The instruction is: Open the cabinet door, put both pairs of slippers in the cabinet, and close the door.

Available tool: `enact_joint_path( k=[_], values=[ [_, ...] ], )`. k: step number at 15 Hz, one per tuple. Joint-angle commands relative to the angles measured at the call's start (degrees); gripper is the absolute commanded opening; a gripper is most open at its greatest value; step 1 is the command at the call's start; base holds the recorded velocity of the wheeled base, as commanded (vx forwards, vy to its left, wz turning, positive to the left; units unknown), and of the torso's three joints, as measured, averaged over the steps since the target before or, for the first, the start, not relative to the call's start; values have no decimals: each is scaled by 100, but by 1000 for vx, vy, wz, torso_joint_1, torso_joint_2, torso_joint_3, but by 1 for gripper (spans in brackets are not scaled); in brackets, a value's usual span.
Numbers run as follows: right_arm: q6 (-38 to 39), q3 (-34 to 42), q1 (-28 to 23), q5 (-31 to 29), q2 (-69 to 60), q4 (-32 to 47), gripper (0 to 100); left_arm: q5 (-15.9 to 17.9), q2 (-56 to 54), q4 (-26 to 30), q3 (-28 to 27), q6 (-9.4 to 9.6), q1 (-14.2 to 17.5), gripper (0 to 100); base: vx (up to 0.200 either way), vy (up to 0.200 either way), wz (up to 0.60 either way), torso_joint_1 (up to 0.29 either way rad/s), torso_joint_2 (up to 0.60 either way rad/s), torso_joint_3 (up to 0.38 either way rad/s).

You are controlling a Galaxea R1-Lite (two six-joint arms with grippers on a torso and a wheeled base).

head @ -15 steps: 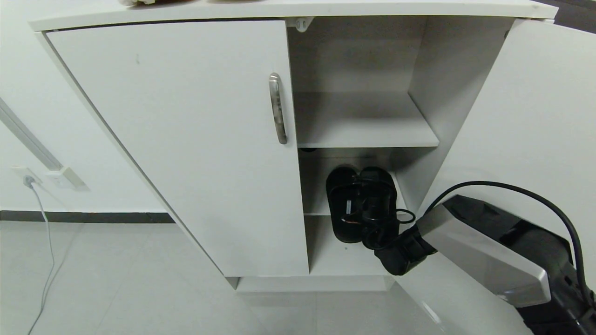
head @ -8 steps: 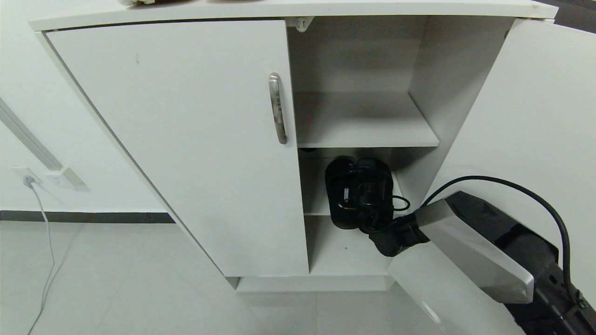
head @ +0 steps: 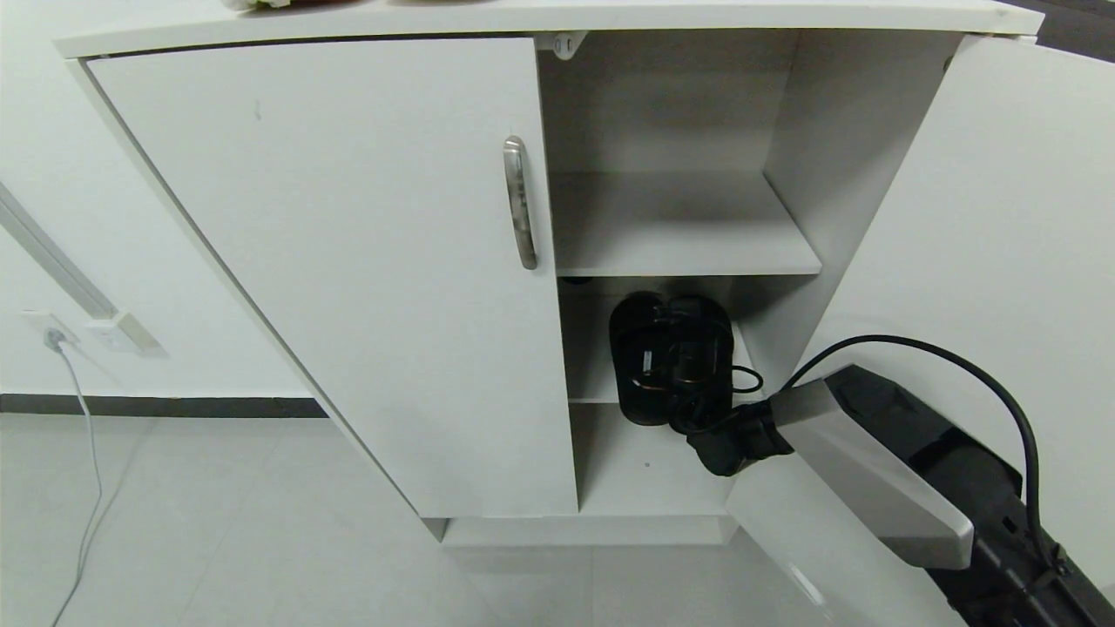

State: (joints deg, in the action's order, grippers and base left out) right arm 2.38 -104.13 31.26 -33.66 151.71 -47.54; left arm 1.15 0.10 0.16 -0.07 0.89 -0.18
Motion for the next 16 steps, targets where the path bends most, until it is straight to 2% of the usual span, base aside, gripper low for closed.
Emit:
enact_joint_path(
  k=[1,8,12,16],
  values=[
    [0,25,3,0,16,-1,100,0,8,2,-1,-1,1,0,0,0,0,0,0,0],
    [8,1158,74,-9,-599,-299,100,0,8,2,-1,-1,1,0,0,0,0,0,0,0],
    [17,2477,232,-36,-1337,-739,100,8,8,2,-1,-10,1,0,0,0,0,0,0,0],
    [35,4147,408,-36,-2172,-1345,100,8,8,2,-1,-1,1,0,0,0,0,0,0,0]
  ],
)
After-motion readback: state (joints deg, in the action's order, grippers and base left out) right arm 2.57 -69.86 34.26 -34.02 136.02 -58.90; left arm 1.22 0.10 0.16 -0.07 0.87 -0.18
